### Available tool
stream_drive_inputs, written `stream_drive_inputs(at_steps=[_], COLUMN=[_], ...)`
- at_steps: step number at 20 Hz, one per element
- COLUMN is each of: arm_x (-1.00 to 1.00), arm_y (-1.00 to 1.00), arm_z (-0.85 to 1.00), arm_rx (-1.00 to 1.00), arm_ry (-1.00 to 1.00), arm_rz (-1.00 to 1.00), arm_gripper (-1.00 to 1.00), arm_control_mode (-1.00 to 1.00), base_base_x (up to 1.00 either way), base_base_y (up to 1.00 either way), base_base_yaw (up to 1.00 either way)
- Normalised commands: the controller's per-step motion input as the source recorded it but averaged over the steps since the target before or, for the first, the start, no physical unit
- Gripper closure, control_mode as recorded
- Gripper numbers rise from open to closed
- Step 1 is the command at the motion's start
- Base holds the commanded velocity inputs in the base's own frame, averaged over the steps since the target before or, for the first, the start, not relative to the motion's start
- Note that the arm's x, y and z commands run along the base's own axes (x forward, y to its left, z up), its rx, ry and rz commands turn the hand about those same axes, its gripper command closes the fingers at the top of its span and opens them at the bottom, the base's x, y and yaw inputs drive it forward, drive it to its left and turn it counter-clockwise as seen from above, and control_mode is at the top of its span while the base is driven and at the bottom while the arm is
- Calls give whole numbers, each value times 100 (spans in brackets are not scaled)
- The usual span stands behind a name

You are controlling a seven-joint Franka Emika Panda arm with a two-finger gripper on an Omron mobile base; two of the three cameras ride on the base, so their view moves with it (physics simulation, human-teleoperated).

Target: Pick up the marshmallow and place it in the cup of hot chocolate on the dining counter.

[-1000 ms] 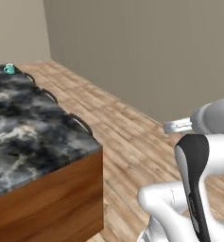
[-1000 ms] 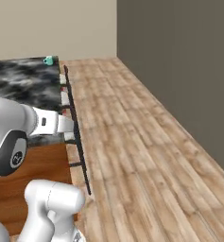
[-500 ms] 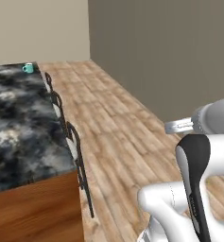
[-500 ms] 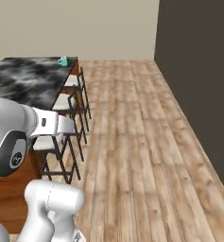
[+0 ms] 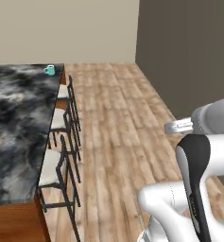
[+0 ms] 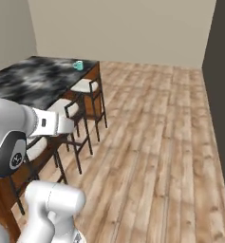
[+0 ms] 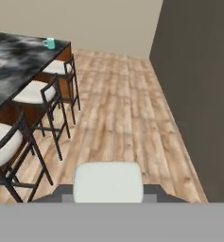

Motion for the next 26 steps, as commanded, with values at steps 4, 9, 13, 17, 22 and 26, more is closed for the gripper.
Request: stream_drive_inputs(at_steps=[4,9,13,17,22,26], arm_x=[0,0,0,0,0,0], arm_y=[0,0,0,0,0,0], arm_z=[0,0,0,0,0,0], arm_rx=[0,0,0,0,0,0], arm_ry=[0,0,0,0,0,0], arm_rz=[0,0,0,0,0,0], arm_gripper=[100,100,100,100,100,100], arm_control_mode=[100,100,100,100,100,100], base_base_x=[97,100,100,100,100,100], base_base_y=[-100,-100,-97,-91,-87,-88], base_base_yaw=[42,41,44,46,45,46])
